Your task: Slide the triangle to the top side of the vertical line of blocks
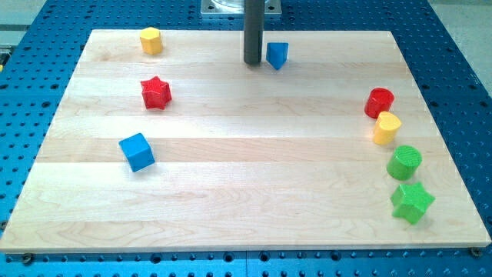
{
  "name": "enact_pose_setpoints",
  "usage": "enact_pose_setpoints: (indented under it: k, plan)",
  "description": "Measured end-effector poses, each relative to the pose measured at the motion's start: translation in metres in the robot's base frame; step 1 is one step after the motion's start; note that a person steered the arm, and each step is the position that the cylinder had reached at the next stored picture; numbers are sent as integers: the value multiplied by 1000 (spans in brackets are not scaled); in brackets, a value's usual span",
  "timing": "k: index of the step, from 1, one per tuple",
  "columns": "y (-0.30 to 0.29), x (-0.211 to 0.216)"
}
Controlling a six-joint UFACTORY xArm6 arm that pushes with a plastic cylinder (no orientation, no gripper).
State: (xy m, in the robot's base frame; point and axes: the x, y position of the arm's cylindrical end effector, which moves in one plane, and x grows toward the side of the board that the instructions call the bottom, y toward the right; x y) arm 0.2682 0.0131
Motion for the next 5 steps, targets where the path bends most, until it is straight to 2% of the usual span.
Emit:
enact_pose_setpoints:
  k: [1, 3, 4, 5]
  plan:
    - [27, -10]
    - [106, 77]
    - [92, 67]
    - [79, 39]
